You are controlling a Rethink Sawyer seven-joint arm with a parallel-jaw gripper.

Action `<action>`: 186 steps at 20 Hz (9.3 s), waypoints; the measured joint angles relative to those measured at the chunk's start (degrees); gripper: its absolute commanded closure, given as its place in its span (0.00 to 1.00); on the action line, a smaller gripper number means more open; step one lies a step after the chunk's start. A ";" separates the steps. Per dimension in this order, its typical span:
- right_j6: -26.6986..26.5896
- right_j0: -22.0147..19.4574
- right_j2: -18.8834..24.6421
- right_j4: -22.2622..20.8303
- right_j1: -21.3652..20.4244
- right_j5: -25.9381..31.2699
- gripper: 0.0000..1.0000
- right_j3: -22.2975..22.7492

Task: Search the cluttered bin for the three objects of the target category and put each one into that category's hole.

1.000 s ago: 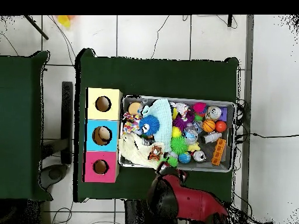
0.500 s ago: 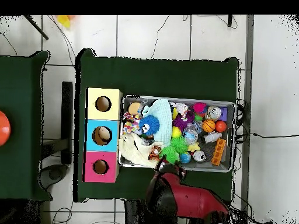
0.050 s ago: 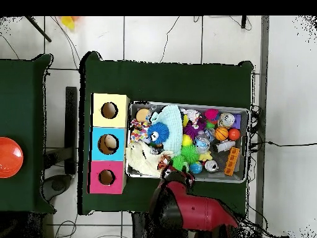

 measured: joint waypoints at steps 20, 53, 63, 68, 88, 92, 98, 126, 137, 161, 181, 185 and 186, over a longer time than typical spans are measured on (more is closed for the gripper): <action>0.00 5.24 -0.92 0.24 2.16 -0.24 0.00 -0.19; 0.00 9.87 -5.91 4.98 18.65 -17.32 0.00 -0.38; 0.00 9.23 -6.00 4.98 20.30 -20.16 1.00 -0.38; 0.00 9.26 -6.01 5.00 20.30 -20.28 1.00 -0.36; 0.00 16.96 -6.03 12.65 13.80 -19.94 1.00 3.73; 0.00 18.34 -6.05 14.49 12.73 -19.61 1.00 3.93; 0.00 19.26 -6.06 16.11 11.64 -19.24 1.00 3.94; 0.00 14.39 -6.54 16.39 6.55 -14.71 0.00 3.96; 0.00 14.06 -7.88 16.07 4.80 -12.62 0.00 3.45; 0.00 14.06 -8.02 16.10 10.86 -16.70 0.00 1.28; 0.00 14.63 -8.85 16.10 14.16 -20.30 0.00 -0.17; 0.00 14.17 -8.89 15.85 15.12 -21.42 0.00 -0.41; 0.00 14.08 -8.89 15.76 15.28 -21.60 0.00 -0.43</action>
